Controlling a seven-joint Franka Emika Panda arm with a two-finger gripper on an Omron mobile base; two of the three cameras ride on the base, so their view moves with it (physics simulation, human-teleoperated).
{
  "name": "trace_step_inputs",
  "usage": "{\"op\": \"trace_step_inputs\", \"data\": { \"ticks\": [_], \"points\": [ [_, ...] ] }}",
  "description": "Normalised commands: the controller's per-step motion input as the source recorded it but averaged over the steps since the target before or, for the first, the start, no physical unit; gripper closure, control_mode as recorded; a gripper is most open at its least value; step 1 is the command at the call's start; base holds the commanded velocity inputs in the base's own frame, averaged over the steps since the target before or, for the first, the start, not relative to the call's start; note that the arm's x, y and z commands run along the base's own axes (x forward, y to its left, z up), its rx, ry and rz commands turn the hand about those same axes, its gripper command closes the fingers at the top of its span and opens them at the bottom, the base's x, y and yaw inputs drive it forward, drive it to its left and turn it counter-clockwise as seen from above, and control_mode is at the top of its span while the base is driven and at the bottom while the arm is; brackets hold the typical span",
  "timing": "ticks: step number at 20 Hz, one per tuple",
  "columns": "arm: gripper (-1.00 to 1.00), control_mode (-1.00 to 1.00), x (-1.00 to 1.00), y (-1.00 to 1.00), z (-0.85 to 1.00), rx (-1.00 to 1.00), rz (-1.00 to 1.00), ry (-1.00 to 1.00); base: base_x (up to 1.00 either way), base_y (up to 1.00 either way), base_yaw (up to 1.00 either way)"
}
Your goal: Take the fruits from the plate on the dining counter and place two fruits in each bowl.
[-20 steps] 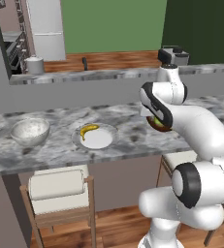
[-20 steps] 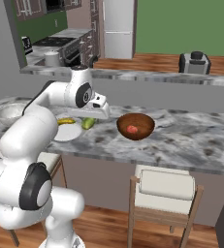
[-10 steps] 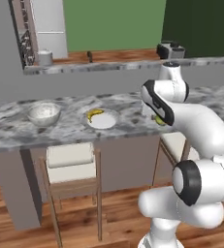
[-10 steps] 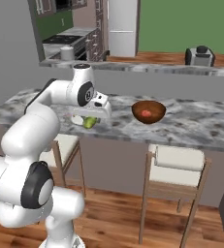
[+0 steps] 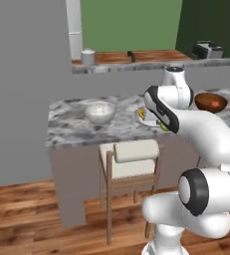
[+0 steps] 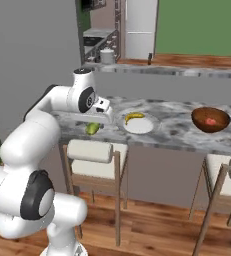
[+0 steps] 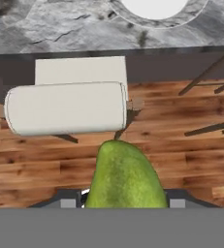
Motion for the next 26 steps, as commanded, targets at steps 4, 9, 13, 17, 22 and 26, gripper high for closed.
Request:
{"op": "trace_step_inputs", "data": {
  "ticks": [4, 9, 13, 17, 22, 26],
  "points": [
    [1.00, 1.00, 0.00, 0.00, 0.00, 0.00, 0.00, 0.00, 0.40, 0.92, 0.00],
    [1.00, 1.00, 0.00, 0.00, 0.00, 0.00, 0.00, 0.00, 0.55, 0.19, 0.00],
    [1.00, 1.00, 0.00, 0.00, 0.00, 0.00, 0.00, 0.00, 0.47, 0.00, 0.00],
    [1.00, 1.00, 0.00, 0.00, 0.00, 0.00, 0.00, 0.00, 0.41, 0.22, 0.00],
    [1.00, 1.00, 0.00, 0.00, 0.00, 0.00, 0.00, 0.00, 0.40, 0.29, 0.02],
    [1.00, 1.00, 0.00, 0.00, 0.00, 0.00, 0.00, 0.00, 0.46, 0.32, 0.02]
  ]
}}
